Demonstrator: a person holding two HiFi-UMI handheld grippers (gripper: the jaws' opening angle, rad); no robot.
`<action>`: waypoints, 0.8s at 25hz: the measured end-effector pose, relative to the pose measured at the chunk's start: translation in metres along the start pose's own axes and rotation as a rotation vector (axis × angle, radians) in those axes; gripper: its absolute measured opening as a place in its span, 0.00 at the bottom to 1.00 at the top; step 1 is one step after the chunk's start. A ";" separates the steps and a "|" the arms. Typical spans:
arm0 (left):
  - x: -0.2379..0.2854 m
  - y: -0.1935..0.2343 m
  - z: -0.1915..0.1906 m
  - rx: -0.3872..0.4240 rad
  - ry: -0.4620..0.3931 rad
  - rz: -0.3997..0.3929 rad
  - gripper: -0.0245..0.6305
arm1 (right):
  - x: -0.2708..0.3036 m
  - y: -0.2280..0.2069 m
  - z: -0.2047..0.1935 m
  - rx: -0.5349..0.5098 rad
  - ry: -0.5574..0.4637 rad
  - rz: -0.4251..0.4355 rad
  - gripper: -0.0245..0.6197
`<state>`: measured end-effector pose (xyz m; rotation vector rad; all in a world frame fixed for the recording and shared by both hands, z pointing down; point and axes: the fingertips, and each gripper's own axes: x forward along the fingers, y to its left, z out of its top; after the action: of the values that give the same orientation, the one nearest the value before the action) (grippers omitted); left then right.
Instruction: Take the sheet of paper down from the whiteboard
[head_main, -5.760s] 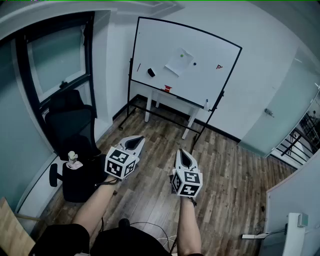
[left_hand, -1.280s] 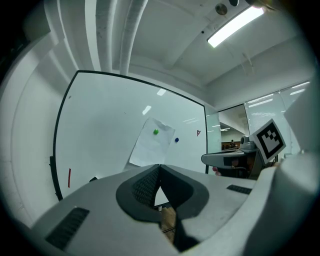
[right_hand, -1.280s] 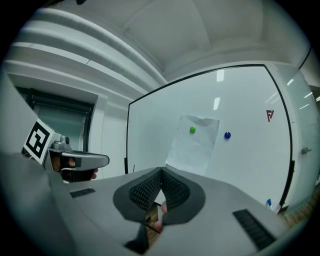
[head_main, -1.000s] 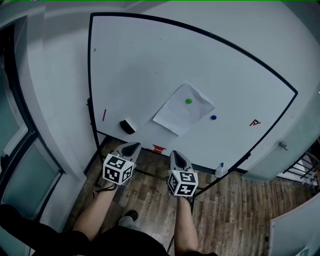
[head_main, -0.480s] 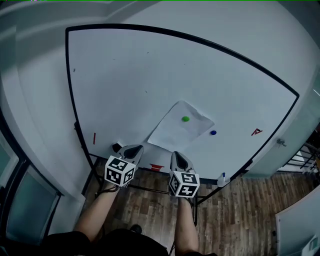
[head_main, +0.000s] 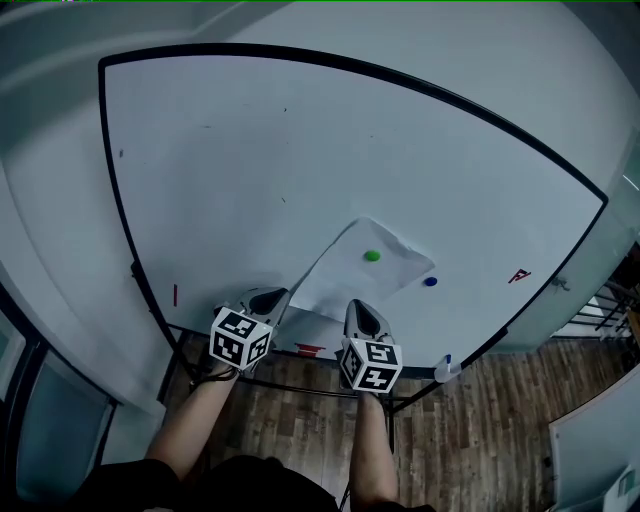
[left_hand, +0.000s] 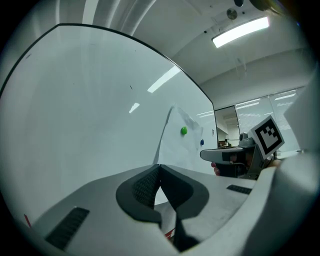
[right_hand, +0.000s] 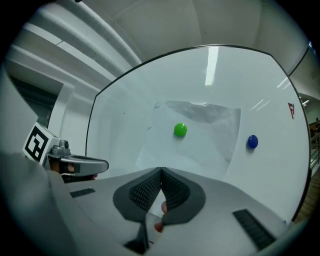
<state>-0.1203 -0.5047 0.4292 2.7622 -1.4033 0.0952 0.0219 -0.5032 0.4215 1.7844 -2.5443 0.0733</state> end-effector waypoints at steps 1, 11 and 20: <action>0.005 0.002 0.001 0.001 -0.001 -0.005 0.07 | 0.004 -0.002 0.001 -0.001 -0.001 -0.001 0.08; 0.036 0.005 0.003 0.000 0.013 -0.080 0.07 | 0.027 -0.014 0.004 -0.009 -0.009 -0.011 0.08; 0.058 -0.002 -0.004 -0.010 0.047 -0.159 0.19 | 0.039 -0.019 0.002 -0.014 0.002 -0.014 0.08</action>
<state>-0.0841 -0.5499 0.4374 2.8309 -1.1654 0.1469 0.0266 -0.5463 0.4222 1.7966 -2.5239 0.0573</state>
